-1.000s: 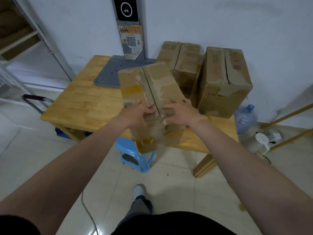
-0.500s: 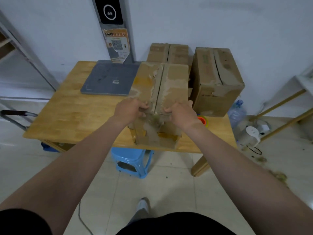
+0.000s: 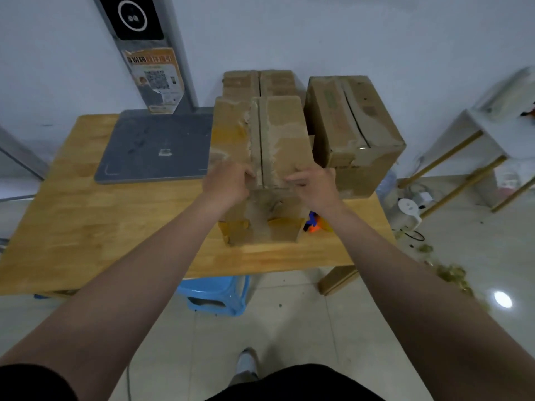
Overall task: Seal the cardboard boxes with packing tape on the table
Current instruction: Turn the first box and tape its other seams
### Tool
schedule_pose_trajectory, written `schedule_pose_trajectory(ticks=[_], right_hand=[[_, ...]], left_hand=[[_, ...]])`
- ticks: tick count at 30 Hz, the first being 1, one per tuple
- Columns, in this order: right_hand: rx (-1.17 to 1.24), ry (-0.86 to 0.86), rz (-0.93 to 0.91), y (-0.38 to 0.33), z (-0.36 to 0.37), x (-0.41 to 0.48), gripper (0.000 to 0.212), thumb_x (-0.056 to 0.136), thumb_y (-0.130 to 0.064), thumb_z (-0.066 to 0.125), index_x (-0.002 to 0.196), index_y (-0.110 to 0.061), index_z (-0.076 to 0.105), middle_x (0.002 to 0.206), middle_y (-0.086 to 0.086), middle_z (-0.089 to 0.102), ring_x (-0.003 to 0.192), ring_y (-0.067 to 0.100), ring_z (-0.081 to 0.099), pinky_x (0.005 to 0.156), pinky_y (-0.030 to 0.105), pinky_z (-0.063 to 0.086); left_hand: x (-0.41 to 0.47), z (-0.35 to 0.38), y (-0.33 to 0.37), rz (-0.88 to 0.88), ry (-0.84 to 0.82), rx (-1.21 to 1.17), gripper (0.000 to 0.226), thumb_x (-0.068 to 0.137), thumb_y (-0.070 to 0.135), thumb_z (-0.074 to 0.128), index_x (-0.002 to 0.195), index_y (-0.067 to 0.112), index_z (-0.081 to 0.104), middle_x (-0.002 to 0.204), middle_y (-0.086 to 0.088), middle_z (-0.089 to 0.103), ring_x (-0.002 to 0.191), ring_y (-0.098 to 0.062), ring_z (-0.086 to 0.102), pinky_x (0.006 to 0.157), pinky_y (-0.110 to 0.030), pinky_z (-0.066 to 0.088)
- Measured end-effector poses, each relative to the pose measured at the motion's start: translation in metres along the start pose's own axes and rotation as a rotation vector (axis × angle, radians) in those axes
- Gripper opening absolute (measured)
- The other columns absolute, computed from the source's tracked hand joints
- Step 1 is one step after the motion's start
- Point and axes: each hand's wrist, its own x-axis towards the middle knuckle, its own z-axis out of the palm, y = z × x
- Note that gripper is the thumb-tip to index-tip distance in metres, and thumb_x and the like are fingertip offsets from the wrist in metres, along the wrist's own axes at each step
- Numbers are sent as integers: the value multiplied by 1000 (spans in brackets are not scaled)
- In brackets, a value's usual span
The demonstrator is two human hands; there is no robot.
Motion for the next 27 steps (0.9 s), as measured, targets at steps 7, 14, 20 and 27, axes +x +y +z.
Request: schedule_pose_trajectory(ticks=[7, 14, 20, 27], right_hand=[[130, 173, 253, 88, -10, 15, 32, 93, -8, 54, 96, -30, 78, 107, 2, 74, 111, 27, 63, 104, 44, 45], [-215, -445, 254, 174, 23, 67, 35, 92, -10, 52, 120, -20, 70, 127, 11, 67, 120, 34, 59, 105, 41, 43], [-269, -660, 281, 227, 73, 107, 57, 91, -20, 48, 144, -40, 45, 159, 0, 34, 149, 40, 21, 112, 64, 27], [-203, -689, 279, 258, 99, 126, 49, 101, -15, 43, 150, -20, 43, 153, 13, 41, 144, 32, 34, 117, 57, 23]], left_hand=[[26, 15, 48, 186, 109, -149, 46, 92, 11, 53, 125, 43, 56, 145, 4, 37, 142, -29, 26, 120, -60, 19], [76, 35, 116, 54, 103, -24, 35, 98, 51, 53, 132, 40, 52, 151, -2, 35, 147, -33, 21, 115, -72, 20], [111, 42, 137, -126, 184, 6, 24, 93, 58, 58, 100, 37, 48, 140, -7, 40, 135, -43, 27, 102, -74, 38], [124, 51, 143, -118, 297, 39, 35, 86, 65, 63, 110, 41, 54, 134, -2, 45, 126, -40, 38, 103, -74, 35]])
